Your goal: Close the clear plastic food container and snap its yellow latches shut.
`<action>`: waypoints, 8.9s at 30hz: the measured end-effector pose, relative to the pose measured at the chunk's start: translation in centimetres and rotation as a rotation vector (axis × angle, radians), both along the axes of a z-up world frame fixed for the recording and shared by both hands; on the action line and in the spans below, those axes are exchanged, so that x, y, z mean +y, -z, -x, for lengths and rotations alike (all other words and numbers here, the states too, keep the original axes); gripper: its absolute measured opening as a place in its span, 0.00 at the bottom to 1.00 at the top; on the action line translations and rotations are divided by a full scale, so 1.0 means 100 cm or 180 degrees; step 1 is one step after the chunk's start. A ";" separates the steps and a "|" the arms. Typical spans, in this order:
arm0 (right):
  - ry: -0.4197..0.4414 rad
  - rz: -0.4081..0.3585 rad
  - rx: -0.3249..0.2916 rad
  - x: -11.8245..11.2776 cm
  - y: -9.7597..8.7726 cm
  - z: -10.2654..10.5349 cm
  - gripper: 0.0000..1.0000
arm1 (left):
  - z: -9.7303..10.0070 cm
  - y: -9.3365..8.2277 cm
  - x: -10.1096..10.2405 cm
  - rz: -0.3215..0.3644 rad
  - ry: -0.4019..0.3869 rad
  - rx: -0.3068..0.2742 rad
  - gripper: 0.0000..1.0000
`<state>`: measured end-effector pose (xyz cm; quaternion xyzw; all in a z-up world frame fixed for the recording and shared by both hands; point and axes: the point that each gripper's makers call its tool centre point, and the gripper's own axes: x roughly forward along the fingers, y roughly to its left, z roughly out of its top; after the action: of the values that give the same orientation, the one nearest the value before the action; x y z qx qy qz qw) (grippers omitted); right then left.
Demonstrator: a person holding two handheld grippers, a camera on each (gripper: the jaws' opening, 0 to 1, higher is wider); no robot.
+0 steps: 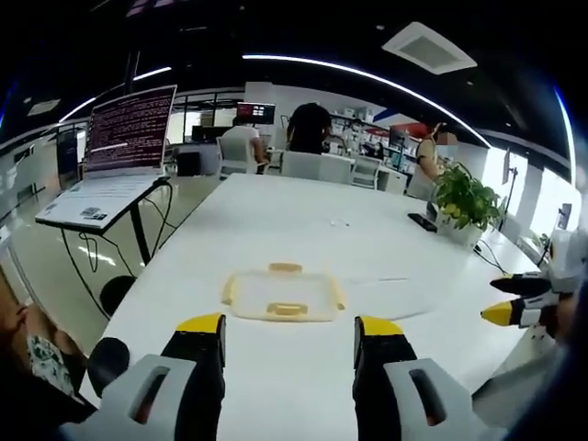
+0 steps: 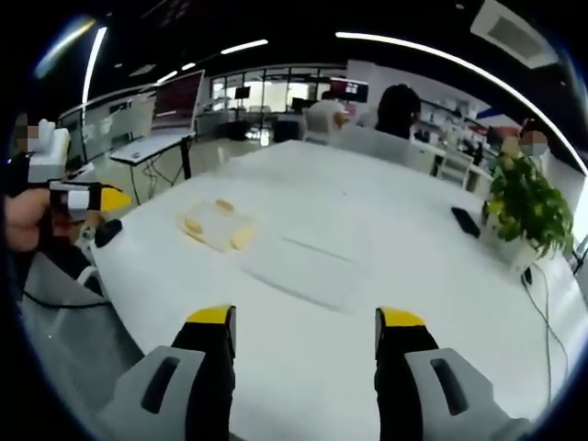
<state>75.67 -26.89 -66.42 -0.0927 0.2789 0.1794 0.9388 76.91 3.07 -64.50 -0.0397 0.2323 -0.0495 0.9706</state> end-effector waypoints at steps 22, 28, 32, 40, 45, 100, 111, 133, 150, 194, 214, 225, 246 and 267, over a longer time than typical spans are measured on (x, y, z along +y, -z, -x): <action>-0.0455 0.0115 0.0056 0.035 0.002 -0.026 0.57 | -0.029 0.013 0.008 -0.0105 0.0289 0.0128 0.51; -0.0524 0.0120 0.0149 0.040 0.006 -0.029 0.57 | -0.036 0.023 0.010 -0.0195 0.0431 0.0213 0.51; -0.0602 0.0143 0.0179 0.047 0.008 -0.031 0.57 | -0.040 0.029 0.011 -0.0226 0.0535 0.0268 0.51; -0.0782 0.0212 0.0212 0.062 0.010 -0.040 0.57 | -0.046 0.043 0.016 -0.0329 0.0717 0.0373 0.51; -0.0863 0.0198 0.0244 0.071 0.011 -0.047 0.57 | -0.047 0.053 0.015 -0.0381 0.0877 0.0451 0.51; -0.2331 0.0694 0.0378 0.167 0.039 -0.117 0.56 | -0.116 0.073 0.028 -0.0590 0.1901 0.0740 0.53; -0.2662 0.0808 0.0643 0.175 0.058 -0.123 0.55 | -0.129 0.075 0.016 -0.0675 0.2423 0.0781 0.54; -0.2816 0.0923 0.0782 0.187 0.078 -0.142 0.55 | -0.142 0.082 0.015 -0.1032 0.3450 0.0735 0.58; -0.2944 0.1073 0.0899 0.187 0.096 -0.147 0.55 | -0.145 0.094 0.020 -0.1193 0.3955 0.0937 0.58; -0.3178 0.1304 0.1209 0.186 0.125 -0.148 0.55 | -0.141 0.136 0.039 -0.1669 0.4568 0.1254 0.49; -0.3202 0.1382 0.1308 0.186 0.125 -0.147 0.50 | -0.142 0.134 0.031 -0.1745 0.4566 0.1098 0.44; -0.3268 0.1439 0.1322 0.186 0.124 -0.147 0.46 | -0.147 0.136 0.036 -0.1724 0.4590 0.1068 0.44; -0.3390 0.1471 0.1278 0.185 0.123 -0.152 0.38 | -0.164 0.143 0.047 -0.1859 0.4717 0.1109 0.34; -0.3417 0.1512 0.1300 0.185 0.126 -0.150 0.36 | -0.152 0.138 0.040 -0.1837 0.4748 0.1084 0.32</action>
<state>90.69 -8.35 -78.99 -0.3902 0.3997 0.5737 0.5991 92.09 7.09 -78.32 0.3697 0.3455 -0.6139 0.6058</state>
